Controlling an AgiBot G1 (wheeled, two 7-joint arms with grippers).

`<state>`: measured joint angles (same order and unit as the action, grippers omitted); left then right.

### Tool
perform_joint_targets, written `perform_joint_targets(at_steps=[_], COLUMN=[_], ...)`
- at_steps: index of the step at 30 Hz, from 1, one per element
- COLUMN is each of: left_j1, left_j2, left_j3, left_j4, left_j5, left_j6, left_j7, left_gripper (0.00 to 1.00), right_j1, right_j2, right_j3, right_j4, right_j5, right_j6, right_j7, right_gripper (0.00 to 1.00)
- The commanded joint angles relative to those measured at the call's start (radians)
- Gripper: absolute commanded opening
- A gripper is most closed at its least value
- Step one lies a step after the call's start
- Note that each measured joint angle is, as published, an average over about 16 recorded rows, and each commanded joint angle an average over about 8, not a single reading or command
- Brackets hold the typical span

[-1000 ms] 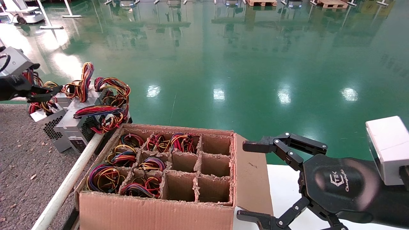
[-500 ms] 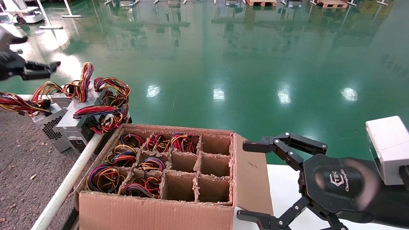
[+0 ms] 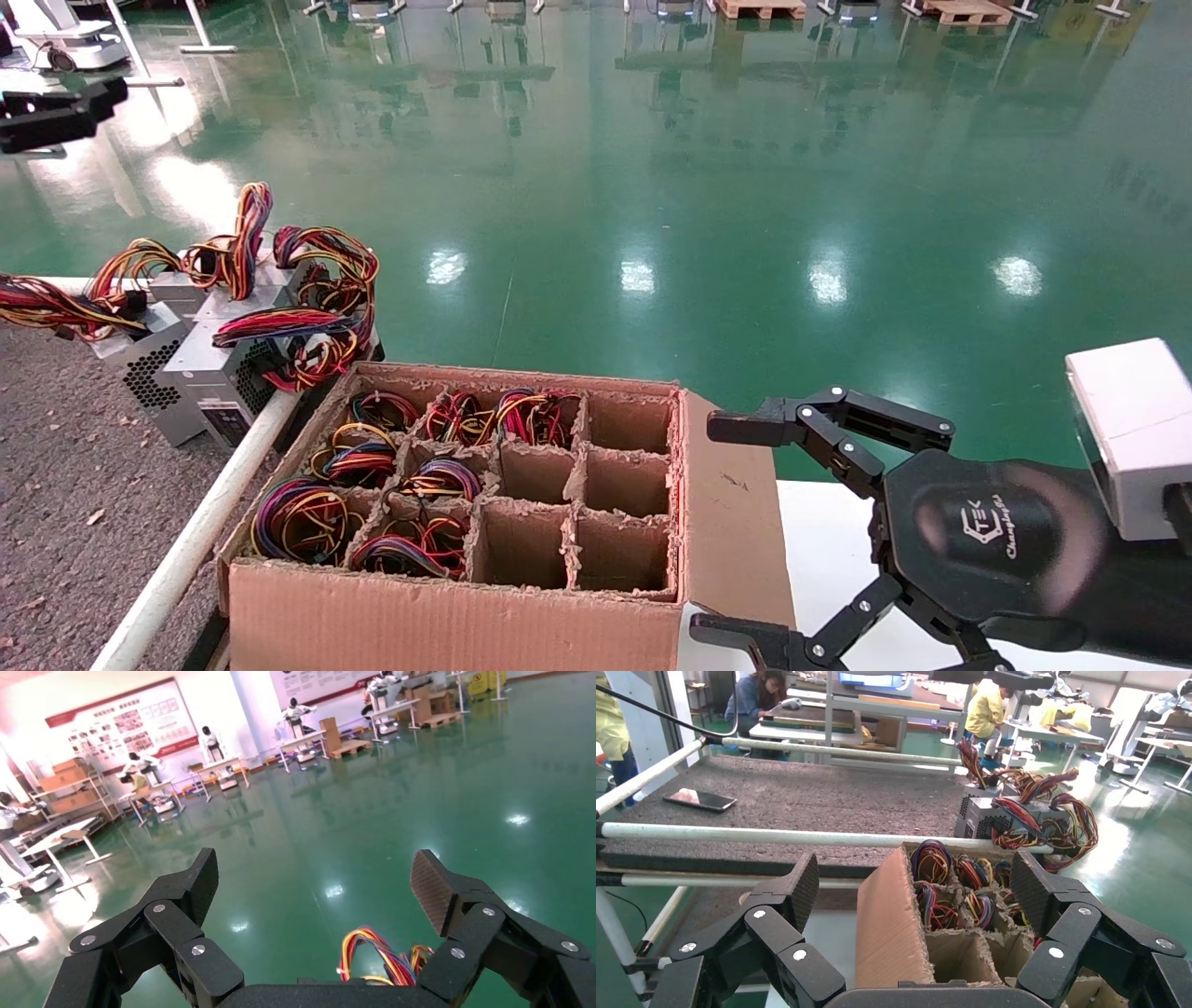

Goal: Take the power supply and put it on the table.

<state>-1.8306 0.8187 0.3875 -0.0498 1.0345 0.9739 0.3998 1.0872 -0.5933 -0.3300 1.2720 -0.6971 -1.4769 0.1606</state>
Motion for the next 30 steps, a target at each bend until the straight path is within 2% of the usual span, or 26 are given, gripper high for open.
perform_joint_targets(at_steps=[1, 30], left_j1=[0.005, 0.386], left_j2=[-0.005, -0.108], left_j3=[-0.004, -0.057], left_j4=[-0.012, -0.633], left_j5=[-0.008, -0.159], left_j6=[0.020, 0.275], left_j7=[-0.012, -0.304], left_gripper=[1.00, 1.00], right_j1=[0.000, 0.000], right_j2=[0.000, 0.000], right_j3=[0.000, -0.001], right_j4=[0.000, 0.000], right_j5=[0.000, 0.000], right_j6=[0.000, 0.000], right_j7=[0.000, 0.000], right_gripper=[1.00, 1.00])
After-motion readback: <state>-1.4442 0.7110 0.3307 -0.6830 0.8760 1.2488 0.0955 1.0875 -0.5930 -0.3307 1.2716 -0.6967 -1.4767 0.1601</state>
